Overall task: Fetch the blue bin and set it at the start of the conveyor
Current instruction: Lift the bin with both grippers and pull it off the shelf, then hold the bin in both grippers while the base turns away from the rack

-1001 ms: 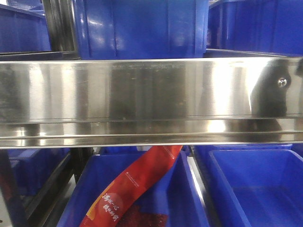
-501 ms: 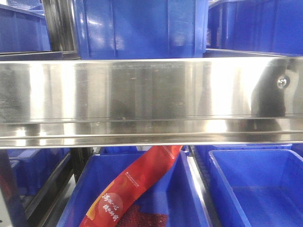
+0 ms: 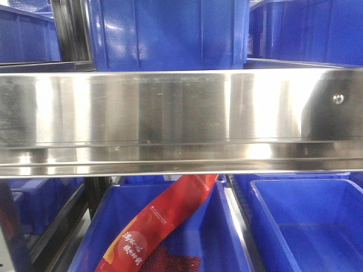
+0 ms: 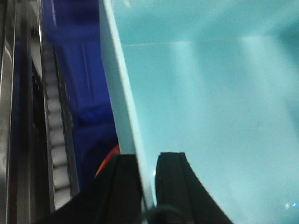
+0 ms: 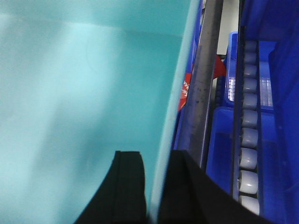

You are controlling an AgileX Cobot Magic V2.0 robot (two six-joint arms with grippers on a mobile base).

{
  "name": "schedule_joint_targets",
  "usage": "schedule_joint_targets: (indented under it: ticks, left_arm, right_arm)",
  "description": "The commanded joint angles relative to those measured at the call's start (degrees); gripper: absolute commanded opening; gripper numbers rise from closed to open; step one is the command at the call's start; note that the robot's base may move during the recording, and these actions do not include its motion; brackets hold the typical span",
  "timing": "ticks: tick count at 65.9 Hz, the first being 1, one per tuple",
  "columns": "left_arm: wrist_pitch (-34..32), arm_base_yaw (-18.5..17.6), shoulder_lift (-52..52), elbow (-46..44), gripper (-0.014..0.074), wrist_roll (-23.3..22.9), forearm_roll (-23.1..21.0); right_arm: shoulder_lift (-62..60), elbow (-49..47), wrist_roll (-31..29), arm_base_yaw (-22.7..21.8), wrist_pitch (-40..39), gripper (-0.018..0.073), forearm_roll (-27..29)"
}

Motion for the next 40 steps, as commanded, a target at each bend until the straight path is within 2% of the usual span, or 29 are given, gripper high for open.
schedule_joint_targets:
  ticks: [1,27,40]
  left_arm:
    - [-6.2,0.0,-0.7,-0.6,-0.0111,1.0,1.6]
    - [-17.8,0.0,-0.7,-0.6,-0.0111,1.0,1.6]
    - [-20.8,0.0,-0.7,-0.6,-0.0111,1.0,1.6]
  right_arm:
    - [-0.8,-0.5,-1.5,-0.2,-1.0,-0.0151,-0.9]
    - [-0.8,-0.5,-1.5,-0.2,-1.0,-0.0151,-0.9]
    - [-0.8,-0.5,-1.5,-0.2,-1.2,-0.0151,-0.9]
